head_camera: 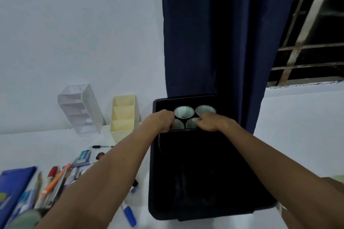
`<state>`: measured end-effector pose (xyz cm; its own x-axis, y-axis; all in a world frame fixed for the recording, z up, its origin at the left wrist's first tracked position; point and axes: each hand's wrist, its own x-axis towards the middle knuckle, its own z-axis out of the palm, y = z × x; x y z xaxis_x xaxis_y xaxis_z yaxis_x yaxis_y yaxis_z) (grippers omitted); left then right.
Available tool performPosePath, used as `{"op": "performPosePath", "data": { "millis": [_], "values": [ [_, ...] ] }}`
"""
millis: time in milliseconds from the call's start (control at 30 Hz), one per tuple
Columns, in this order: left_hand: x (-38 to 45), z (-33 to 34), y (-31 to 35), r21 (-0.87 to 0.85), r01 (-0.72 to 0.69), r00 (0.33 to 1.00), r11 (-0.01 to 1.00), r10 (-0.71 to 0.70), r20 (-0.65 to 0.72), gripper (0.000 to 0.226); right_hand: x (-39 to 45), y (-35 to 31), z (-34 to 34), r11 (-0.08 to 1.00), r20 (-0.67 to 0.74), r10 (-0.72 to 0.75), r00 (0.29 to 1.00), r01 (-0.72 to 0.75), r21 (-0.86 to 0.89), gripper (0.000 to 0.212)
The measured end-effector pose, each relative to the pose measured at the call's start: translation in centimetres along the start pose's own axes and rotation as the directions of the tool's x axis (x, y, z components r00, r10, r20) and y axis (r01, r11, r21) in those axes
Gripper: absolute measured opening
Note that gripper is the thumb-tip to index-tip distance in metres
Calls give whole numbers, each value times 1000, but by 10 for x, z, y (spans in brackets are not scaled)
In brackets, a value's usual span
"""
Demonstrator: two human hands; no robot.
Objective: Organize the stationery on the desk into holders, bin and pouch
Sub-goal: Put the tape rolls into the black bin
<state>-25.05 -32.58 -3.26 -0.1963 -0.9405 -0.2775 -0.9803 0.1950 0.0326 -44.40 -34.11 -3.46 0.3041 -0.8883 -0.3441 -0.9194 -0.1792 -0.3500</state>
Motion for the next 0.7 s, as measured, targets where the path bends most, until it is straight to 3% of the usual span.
{"op": "performPosePath", "data": {
  "millis": [167,233,367,567,700],
  "values": [
    [-14,-3,-5,-68,-11,991,998,2,-135,40,0,-15,-1,989,-215,-135,967,118,-89,25],
    [-30,-11,-11,-96,-18,976,995,-4,-216,35,-4,-34,-1,978,-237,-207,949,192,-87,25],
    [-76,-22,-42,-150,61,946,987,-106,-307,32,-10,-87,13,926,-203,-376,904,374,-48,25],
    [-175,-17,-107,-212,325,894,922,-372,-250,39,-26,-172,51,782,-32,-622,782,620,-60,27],
    [-241,8,-148,-239,545,798,803,-585,-146,37,-40,-218,78,682,87,-725,683,730,-45,27]
  ]
}}
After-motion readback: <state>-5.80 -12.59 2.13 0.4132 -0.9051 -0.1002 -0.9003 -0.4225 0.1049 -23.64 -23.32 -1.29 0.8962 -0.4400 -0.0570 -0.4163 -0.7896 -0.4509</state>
